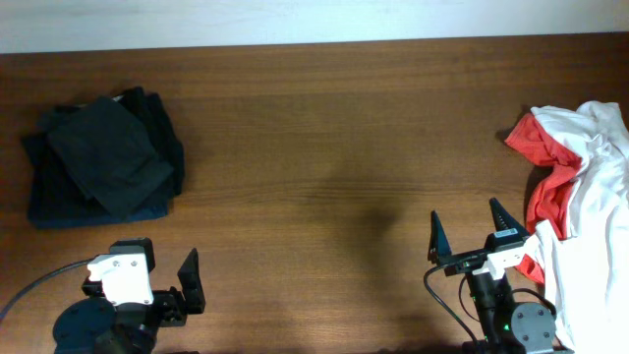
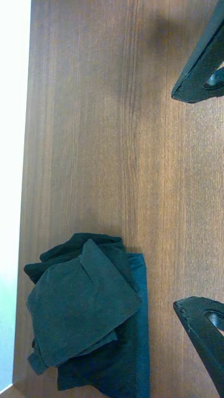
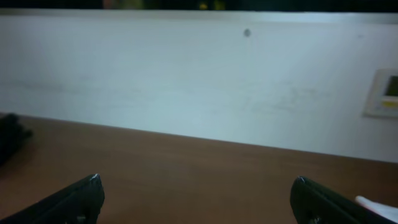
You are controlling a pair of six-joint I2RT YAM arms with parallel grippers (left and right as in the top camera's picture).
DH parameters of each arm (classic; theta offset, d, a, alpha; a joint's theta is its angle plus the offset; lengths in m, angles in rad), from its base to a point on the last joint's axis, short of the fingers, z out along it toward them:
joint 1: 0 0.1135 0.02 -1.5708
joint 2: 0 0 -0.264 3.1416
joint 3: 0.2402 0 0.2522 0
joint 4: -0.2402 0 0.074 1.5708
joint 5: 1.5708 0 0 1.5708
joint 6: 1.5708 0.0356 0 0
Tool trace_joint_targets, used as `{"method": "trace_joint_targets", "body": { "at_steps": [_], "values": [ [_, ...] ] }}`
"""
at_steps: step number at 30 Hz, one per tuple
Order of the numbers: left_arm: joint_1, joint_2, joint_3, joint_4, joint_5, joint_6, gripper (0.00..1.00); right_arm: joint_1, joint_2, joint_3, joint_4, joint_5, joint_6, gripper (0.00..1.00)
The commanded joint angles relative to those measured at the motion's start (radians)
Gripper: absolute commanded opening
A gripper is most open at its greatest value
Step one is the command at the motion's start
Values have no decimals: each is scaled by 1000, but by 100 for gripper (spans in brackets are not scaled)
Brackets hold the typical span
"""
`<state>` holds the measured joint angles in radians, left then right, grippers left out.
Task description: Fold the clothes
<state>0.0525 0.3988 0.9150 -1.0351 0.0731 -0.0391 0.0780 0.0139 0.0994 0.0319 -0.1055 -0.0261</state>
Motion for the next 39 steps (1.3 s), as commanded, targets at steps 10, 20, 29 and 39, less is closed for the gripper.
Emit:
{"method": "trace_joint_targets", "body": {
  "at_steps": [10,20,29,39],
  "values": [
    [0,-6,-3,2,-7,-6,99,-40,-11,-94,-99,-60,-153,99],
    [0,-6,-3,2,-7,-6,99,-40,-10,-94,-96,-71,-150,99],
    [0,-6,-3,2,-7,-6,99,-40,-10,-94,-96,-71,-150,99],
    [0,-6,-3,2,-7,-6,99,-40,-10,-94,-96,-70,-150,99]
  ]
}}
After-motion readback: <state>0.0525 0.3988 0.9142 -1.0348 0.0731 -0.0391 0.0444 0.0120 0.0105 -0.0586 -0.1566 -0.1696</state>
